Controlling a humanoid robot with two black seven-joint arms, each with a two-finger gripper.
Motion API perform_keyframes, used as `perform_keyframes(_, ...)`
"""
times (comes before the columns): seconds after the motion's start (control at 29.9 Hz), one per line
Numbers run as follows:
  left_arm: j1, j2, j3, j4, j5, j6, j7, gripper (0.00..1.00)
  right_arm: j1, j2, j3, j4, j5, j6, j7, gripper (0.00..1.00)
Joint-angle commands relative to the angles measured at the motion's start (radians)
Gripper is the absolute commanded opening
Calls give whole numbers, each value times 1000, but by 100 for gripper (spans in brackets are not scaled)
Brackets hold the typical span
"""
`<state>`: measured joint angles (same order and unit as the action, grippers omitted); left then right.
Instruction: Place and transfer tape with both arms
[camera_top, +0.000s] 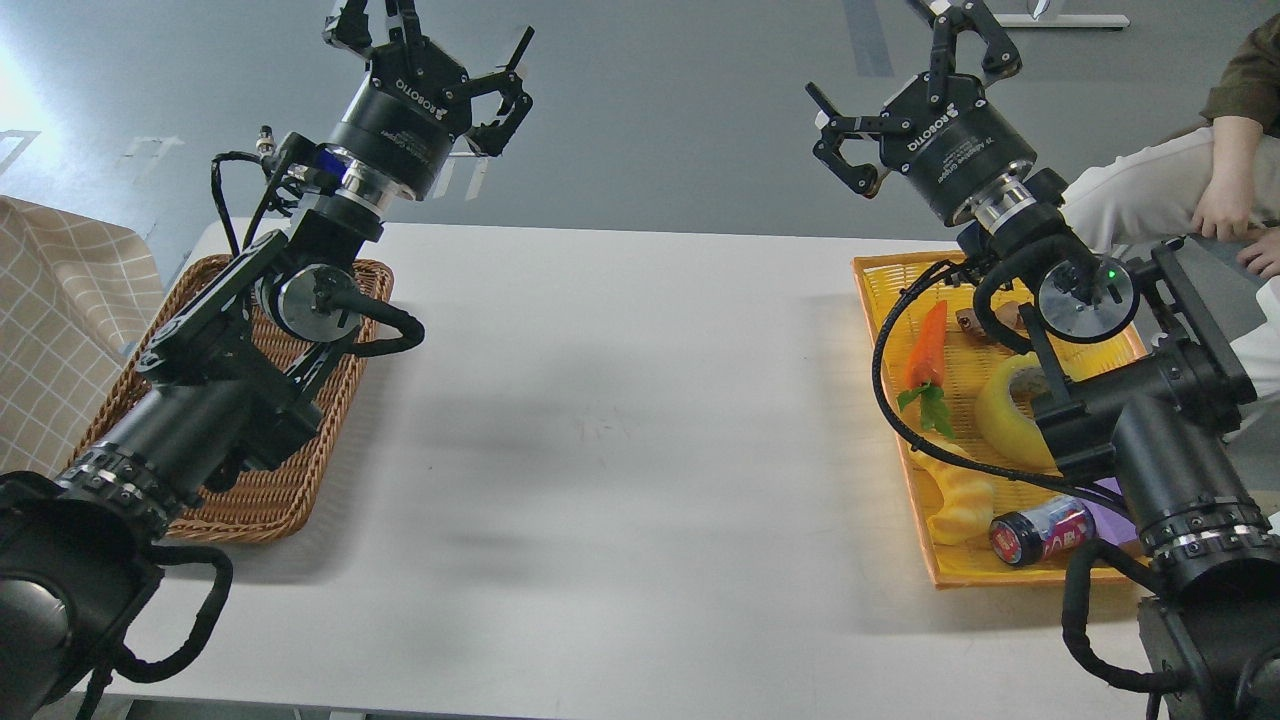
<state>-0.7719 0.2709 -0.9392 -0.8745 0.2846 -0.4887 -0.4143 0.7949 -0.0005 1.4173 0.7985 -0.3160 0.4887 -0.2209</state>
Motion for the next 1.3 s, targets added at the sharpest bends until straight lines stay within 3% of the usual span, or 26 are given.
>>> perform_keyframes(0.0,3,-7,3,0,1,0,-3,98,-3,0,0,-1,0,0,0,100)
perform_keyframes(1.27,-7,-7,5,-4,-1,0,0,98,-22,0,-17,24,0,0,0,100)
